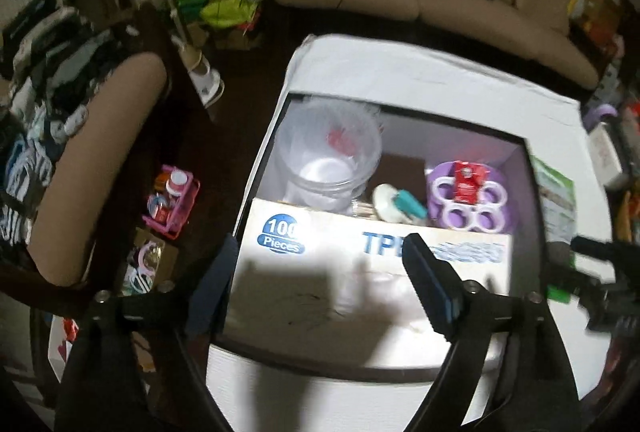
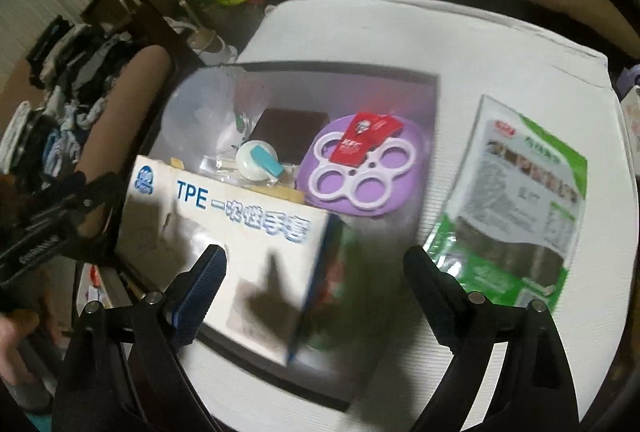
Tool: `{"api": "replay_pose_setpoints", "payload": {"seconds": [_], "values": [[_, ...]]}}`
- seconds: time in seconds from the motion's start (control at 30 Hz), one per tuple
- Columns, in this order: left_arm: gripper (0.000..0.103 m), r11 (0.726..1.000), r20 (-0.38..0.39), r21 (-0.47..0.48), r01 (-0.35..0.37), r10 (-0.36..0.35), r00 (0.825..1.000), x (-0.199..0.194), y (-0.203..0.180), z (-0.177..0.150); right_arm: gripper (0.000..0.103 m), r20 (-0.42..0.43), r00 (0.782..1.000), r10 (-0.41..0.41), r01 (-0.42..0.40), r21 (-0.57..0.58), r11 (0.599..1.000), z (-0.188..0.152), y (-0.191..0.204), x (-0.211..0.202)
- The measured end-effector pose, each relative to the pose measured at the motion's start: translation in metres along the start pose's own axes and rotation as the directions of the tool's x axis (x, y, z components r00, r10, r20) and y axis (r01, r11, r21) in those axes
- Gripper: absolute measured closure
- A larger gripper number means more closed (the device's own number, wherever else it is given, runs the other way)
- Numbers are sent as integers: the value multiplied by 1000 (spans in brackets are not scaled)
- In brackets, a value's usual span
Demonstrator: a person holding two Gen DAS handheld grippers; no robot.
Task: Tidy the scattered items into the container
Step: 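Lower the glove box into the black box and open the left tool, then move both tools to the green seaweed bag and grasp its edge with the right tool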
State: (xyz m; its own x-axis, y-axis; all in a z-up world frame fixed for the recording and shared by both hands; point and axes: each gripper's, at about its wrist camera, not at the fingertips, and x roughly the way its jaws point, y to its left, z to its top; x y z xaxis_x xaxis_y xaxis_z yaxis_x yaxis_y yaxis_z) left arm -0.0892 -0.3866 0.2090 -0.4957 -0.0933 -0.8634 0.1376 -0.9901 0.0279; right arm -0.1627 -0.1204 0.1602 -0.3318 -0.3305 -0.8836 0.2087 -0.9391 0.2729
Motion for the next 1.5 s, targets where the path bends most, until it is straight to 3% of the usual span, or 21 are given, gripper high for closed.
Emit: {"api": "replay_pose_setpoints", "payload": {"seconds": [0.13,0.27,0.37,0.53,0.7,0.93,1.1,1.37,1.5], "values": [[5,997,62,59,39,-43,997,-32,-34,-22,11,80,997,6,-4,-25,1000,-14,-38,-42],[4,984,93,109,138,-148,985,-49,-89,-53,11,140,989,-38,40,-10,999,-38,-92,-77],[4,962,104,153,224,-241,965,-52,-147,-79,11,147,986,-77,70,55,996,-60,-143,-90],[4,926,65,214,312,-332,941,-28,-248,-120,11,123,987,-101,71,227,971,-100,-234,-94],[4,916,18,229,330,-343,939,21,-310,-143,11,105,989,-103,62,338,939,-130,-292,-82],[4,924,-92,180,338,-327,941,96,-335,-159,11,113,994,4,-46,370,928,-136,-335,-41],[4,933,-62,203,299,-292,954,119,-343,-162,21,116,991,73,-114,395,912,-120,-358,-12],[4,937,-38,262,232,-230,972,135,-350,-132,22,179,967,181,-243,437,866,-89,-381,16],[4,940,-67,270,210,-200,978,151,-350,-124,21,196,962,189,-255,401,880,-79,-378,20]]}}
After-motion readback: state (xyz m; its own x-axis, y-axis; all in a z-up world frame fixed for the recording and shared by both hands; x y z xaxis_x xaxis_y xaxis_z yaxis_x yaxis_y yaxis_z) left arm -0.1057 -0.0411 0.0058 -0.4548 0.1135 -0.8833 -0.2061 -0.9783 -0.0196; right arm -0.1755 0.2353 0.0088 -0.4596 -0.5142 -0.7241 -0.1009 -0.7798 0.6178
